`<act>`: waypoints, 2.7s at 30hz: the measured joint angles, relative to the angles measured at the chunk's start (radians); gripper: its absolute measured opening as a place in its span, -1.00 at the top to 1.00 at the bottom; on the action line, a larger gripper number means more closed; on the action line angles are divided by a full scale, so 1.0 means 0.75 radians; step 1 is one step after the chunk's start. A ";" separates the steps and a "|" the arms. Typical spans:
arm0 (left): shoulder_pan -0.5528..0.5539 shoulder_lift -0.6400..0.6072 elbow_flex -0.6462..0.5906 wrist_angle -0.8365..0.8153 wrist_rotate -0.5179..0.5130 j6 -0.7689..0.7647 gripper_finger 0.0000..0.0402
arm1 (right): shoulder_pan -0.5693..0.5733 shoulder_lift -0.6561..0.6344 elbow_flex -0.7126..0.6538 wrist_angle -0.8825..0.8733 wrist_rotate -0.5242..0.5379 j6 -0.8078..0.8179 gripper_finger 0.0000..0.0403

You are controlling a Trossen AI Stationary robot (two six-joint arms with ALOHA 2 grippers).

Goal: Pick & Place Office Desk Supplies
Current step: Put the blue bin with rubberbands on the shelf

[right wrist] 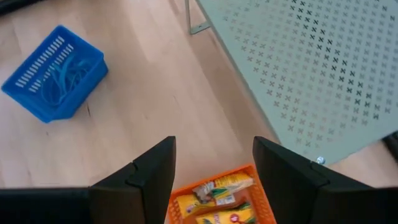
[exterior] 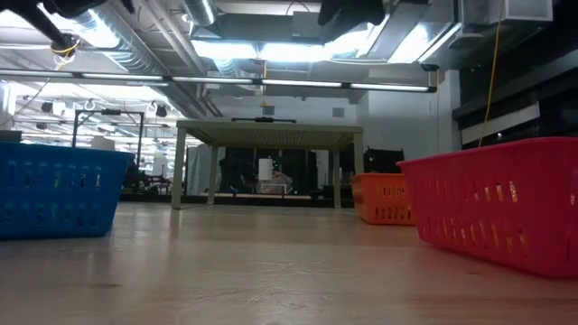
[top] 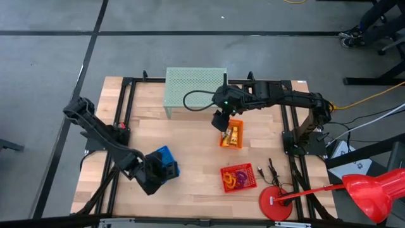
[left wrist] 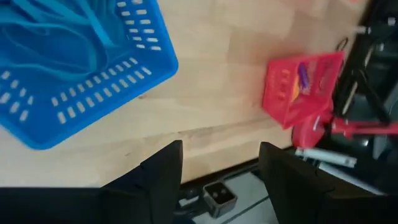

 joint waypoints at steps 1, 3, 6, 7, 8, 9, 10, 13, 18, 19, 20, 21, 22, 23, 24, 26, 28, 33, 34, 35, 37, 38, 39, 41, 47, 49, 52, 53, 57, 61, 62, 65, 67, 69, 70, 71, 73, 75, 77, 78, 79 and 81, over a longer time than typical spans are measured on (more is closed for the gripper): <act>0.004 0.010 -0.001 0.003 -0.006 -0.016 -0.03 | -0.003 0.000 0.000 0.001 -0.001 -0.026 -0.08; 0.005 0.038 -0.002 0.039 -0.052 -0.015 -0.03 | -0.006 0.000 0.000 0.006 -0.005 -0.063 -0.08; 0.005 0.082 -0.002 0.083 -0.086 -0.004 -0.03 | -0.007 0.000 -0.001 0.015 -0.005 -0.113 -0.08; 0.010 0.098 -0.002 0.073 -0.038 -0.039 -0.03 | -0.008 0.000 0.000 0.020 -0.005 -0.125 -0.08; 0.014 0.116 -0.001 0.047 0.040 -0.095 -0.03 | -0.009 0.000 0.000 0.024 -0.010 -0.128 -0.08; 0.016 0.133 -0.001 0.003 0.134 -0.150 -0.03 | -0.011 0.000 -0.001 0.028 -0.020 -0.132 -0.08; 0.016 0.150 -0.002 -0.044 0.220 -0.193 -0.03 | -0.014 0.000 -0.001 0.033 -0.033 -0.136 -0.08; 0.009 0.167 -0.003 -0.110 0.298 -0.272 -0.03 | -0.022 0.000 -0.001 0.036 -0.055 -0.155 -0.08; 0.046 0.115 -0.003 -0.102 0.193 -0.272 -0.03 | -0.037 0.000 -0.001 0.053 -0.075 -0.169 -0.08; 0.056 0.102 -0.003 -0.101 0.178 -0.264 -0.03 | -0.041 0.000 0.000 0.055 -0.076 -0.173 -0.08; 0.065 0.090 -0.003 -0.104 0.174 -0.256 -0.03 | -0.045 0.000 -0.001 0.056 -0.075 -0.173 -0.08; 0.071 0.078 -0.003 -0.105 0.174 -0.246 -0.03 | -0.049 0.000 -0.001 0.060 -0.075 -0.173 -0.08; 0.077 0.068 -0.003 -0.109 0.175 -0.236 -0.03 | -0.053 0.000 -0.001 0.060 -0.075 -0.171 -0.08; 0.080 0.059 -0.002 -0.119 0.177 -0.226 -0.03 | -0.057 0.000 -0.001 0.060 -0.075 -0.168 -0.08; 0.080 0.049 -0.002 -0.138 0.184 -0.222 -0.03 | -0.061 0.000 -0.001 0.060 -0.075 -0.168 -0.08; 0.080 0.022 -0.002 -0.189 0.200 -0.218 -0.03 | -0.069 0.000 -0.001 0.060 -0.075 -0.167 -0.08; 0.076 -0.027 -0.002 -0.265 0.196 -0.198 -0.03 | -0.079 0.000 0.000 0.060 -0.075 -0.165 -0.08; 0.032 -0.189 -0.002 -0.550 0.132 -0.237 -0.03 | -0.100 0.000 -0.001 0.065 -0.076 -0.137 -0.08; 0.011 -0.221 -0.002 -0.582 0.076 -0.240 -0.03 | -0.105 0.000 -0.001 0.064 -0.076 -0.131 -0.08; -0.008 -0.251 -0.002 -0.602 0.018 -0.246 -0.03 | -0.108 0.000 -0.001 0.064 -0.076 -0.129 -0.08; -0.037 -0.301 -0.001 -0.632 -0.028 -0.236 -0.03 | -0.112 0.000 0.000 0.062 -0.075 -0.123 -0.08; -0.041 -0.312 -0.001 -0.657 0.007 -0.237 -0.03 | -0.113 0.000 -0.001 0.062 -0.075 -0.118 -0.08; -0.041 -0.313 0.000 -0.690 0.071 -0.255 -0.03 | -0.112 0.000 -0.001 0.062 -0.075 -0.111 -0.08; -0.034 -0.294 0.000 -0.776 0.208 -0.307 -0.03 | -0.111 0.000 -0.001 0.063 -0.076 -0.102 -0.08; -0.003 -0.222 -0.002 -0.824 0.347 -0.342 -0.03 | -0.115 0.000 -0.001 0.068 -0.075 -0.102 -0.08; 0.016 -0.193 -0.002 -0.819 0.370 -0.363 -0.03 | -0.120 0.000 -0.001 0.071 -0.075 -0.102 -0.08; 0.049 -0.137 -0.002 -0.766 0.386 -0.363 -0.03 | -0.128 0.000 -0.001 0.070 -0.076 -0.103 -0.08; 0.061 -0.116 -0.002 -0.750 0.387 -0.362 -0.03 | -0.131 0.000 -0.001 0.070 -0.075 -0.103 -0.08; 0.099 -0.041 -0.002 -0.711 0.403 -0.358 -0.03 | -0.141 0.000 -0.001 0.070 -0.084 -0.128 -0.08; 0.124 0.013 -0.002 -0.629 0.399 -0.325 -0.03 | -0.146 0.000 -0.001 0.070 -0.119 -0.142 -0.08; 0.125 0.026 -0.002 -0.617 0.394 -0.323 -0.03 | -0.146 0.000 -0.001 0.071 -0.119 -0.154 -0.08; 0.125 0.062 -0.002 -0.596 0.412 -0.323 -0.03 | -0.146 0.000 -0.001 0.070 -0.119 -0.170 -0.08; 0.119 0.081 -0.002 -0.603 0.452 -0.326 -0.03 | -0.146 0.000 0.000 0.070 -0.120 -0.184 -0.08; 0.104 0.088 -0.003 -0.613 0.484 -0.336 -0.03 | -0.146 0.000 0.000 0.070 -0.120 -0.200 -0.08; 0.097 0.087 -0.003 -0.617 0.495 -0.343 -0.03 | -0.146 0.000 0.000 0.070 -0.120 -0.203 -0.08; 0.092 0.085 -0.003 -0.617 0.501 -0.348 -0.03 | -0.146 0.000 -0.001 0.070 -0.120 -0.203 -0.08; 0.089 0.085 -0.003 -0.618 0.510 -0.352 -0.03 | -0.146 0.000 -0.001 0.070 -0.132 -0.204 -0.08; 0.090 0.085 -0.003 -0.629 0.514 -0.350 -0.03 | -0.146 0.000 0.000 0.070 -0.140 -0.203 -0.08; 0.090 0.105 -0.003 -0.637 0.513 -0.348 -0.03 | -0.146 0.000 -0.001 0.070 -0.140 -0.203 -0.08; 0.090 0.117 -0.004 -0.640 0.513 -0.348 -0.03 | -0.146 0.000 -0.001 0.070 -0.140 -0.203 -0.08; 0.090 0.127 -0.012 -0.634 0.514 -0.346 -0.03 | -0.146 0.000 -0.001 0.070 -0.140 -0.202 -0.08; 0.090 0.139 -0.030 -0.624 0.518 -0.344 -0.03 | -0.146 0.000 -0.001 0.070 -0.140 -0.202 -0.08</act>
